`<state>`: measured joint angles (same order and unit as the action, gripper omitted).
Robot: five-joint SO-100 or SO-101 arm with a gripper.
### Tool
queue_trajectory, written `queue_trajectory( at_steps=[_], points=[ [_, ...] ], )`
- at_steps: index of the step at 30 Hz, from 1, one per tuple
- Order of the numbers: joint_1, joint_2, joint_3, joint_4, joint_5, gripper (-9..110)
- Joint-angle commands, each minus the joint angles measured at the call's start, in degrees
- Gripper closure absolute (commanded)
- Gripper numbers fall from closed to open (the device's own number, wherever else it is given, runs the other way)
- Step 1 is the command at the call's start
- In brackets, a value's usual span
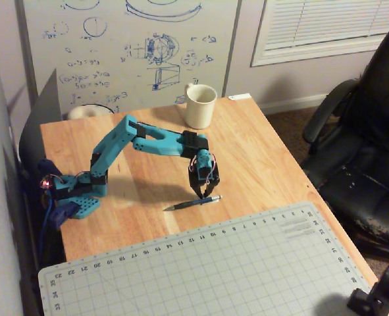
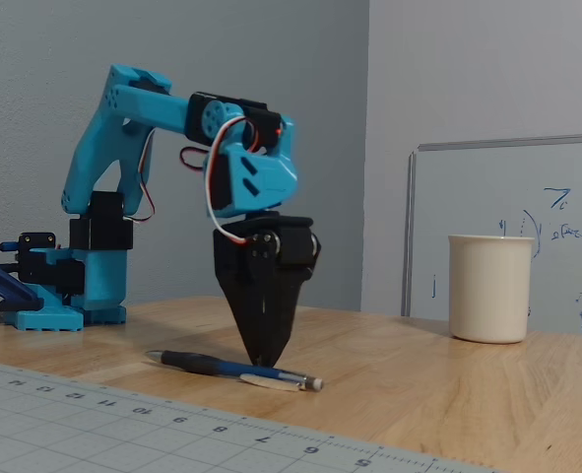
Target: Touch the pen.
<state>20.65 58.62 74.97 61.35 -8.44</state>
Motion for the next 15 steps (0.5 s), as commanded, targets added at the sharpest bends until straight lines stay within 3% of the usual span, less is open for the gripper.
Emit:
queue_trajectory(
  at_steps=[1,15],
  points=[
    [0.62,5.19,-4.92,-0.26,-0.62,101],
    [0.62,5.19,-5.19,-0.26,-0.62,101]
  ],
)
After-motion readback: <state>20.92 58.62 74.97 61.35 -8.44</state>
